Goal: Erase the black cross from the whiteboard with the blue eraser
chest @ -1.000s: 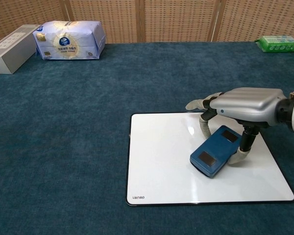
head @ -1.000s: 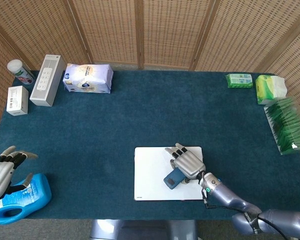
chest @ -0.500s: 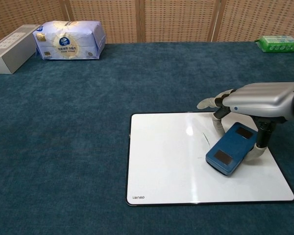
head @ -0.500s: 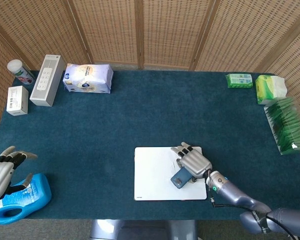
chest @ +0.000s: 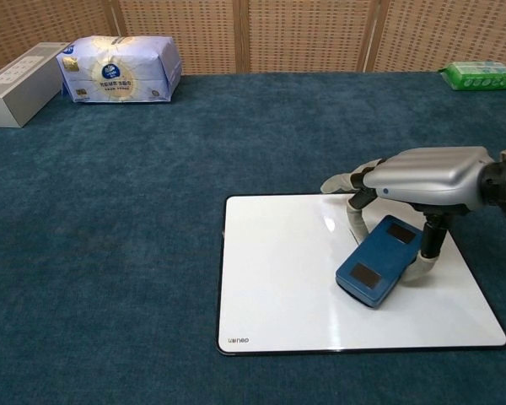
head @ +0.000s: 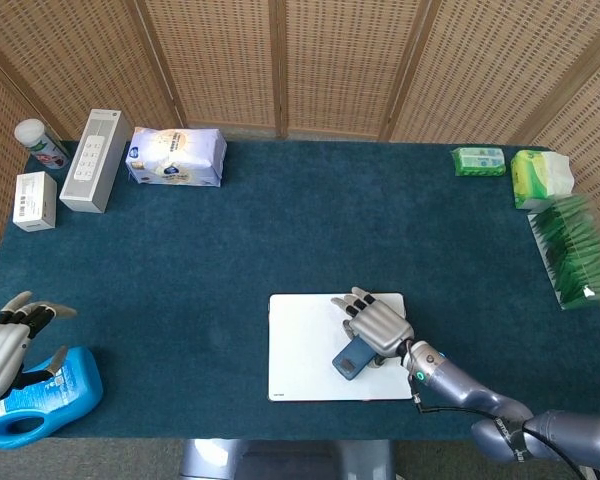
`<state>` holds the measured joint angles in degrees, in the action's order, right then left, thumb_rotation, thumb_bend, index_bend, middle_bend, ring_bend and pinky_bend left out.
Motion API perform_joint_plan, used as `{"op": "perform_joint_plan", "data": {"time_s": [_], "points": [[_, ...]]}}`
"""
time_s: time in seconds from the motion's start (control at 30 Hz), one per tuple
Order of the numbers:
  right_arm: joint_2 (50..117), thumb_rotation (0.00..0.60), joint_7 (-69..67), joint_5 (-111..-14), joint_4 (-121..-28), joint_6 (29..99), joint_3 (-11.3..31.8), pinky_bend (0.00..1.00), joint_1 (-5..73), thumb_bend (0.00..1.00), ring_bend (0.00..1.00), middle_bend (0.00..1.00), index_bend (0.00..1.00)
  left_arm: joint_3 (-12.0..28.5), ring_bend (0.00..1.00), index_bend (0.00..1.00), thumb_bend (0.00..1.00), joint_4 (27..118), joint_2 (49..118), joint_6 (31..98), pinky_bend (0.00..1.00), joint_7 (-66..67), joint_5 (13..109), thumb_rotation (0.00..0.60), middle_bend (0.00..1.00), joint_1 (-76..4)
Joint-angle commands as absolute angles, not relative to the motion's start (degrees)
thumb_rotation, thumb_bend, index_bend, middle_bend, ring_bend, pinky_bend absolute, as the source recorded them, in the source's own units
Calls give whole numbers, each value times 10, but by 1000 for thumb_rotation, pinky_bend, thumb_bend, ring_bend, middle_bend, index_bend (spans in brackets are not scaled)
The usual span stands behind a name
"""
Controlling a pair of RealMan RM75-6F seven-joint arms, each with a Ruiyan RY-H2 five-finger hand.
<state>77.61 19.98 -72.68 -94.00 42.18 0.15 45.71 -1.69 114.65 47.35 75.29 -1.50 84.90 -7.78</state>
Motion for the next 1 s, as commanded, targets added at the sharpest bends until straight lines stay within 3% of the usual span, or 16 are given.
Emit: {"op": "perform_joint_plan", "data": {"time_s": [0.03, 0.4, 0.7, 1.0], "points": [[784, 600, 200, -718, -932, 415, 6, 0, 463, 34, 0, 0, 534, -17, 228, 277, 489, 1146, 473, 753, 80, -16, 850, 600, 300, -78], [782, 600, 217, -696, -933, 415, 4, 0, 467, 35, 0, 0, 356, -18, 228, 277, 490, 1140, 472, 750, 77, -24, 851, 600, 300, -79], [774, 600, 223, -691, -943, 422, 0, 0, 465, 35, 0, 0, 357, -19, 228, 277, 491, 1136, 473, 754, 77, -30, 854, 600, 299, -76], [766, 600, 219, -695, -952, 424, -4, 0, 463, 35, 0, 0, 441, -19, 228, 277, 491, 1135, 474, 756, 75, -31, 857, 600, 300, -75]]}}
